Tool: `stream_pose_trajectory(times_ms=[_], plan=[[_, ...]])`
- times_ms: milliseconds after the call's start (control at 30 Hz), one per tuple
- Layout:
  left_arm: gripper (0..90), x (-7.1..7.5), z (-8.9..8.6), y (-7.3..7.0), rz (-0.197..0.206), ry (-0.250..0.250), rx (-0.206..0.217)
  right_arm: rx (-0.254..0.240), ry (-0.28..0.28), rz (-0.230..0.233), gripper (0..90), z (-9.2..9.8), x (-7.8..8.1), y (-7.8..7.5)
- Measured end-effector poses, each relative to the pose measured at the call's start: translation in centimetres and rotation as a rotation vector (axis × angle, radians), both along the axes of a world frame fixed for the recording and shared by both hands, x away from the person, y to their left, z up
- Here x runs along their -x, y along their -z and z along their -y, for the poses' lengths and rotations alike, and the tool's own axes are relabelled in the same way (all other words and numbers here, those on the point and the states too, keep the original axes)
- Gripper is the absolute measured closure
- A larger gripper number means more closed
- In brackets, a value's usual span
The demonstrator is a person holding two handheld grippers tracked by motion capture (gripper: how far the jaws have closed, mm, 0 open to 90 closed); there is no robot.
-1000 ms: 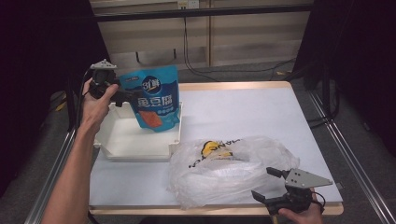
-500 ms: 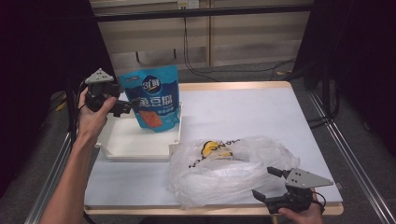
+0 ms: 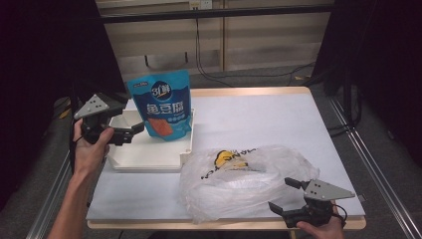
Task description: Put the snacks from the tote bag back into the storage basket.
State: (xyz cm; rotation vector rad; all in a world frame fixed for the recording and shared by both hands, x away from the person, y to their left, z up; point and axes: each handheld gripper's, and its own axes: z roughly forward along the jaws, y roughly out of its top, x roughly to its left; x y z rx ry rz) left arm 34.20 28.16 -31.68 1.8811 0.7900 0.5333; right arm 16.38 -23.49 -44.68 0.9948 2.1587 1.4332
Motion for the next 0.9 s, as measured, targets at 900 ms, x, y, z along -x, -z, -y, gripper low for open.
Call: stream_pose_trajectory(times_ms=[900], plan=[[3.5, 9.7, -1.6, 7.4, -0.037, -0.080, -0.011, -0.002, 0.017, 0.009, 9.2, 0.2, 0.2, -0.1]])
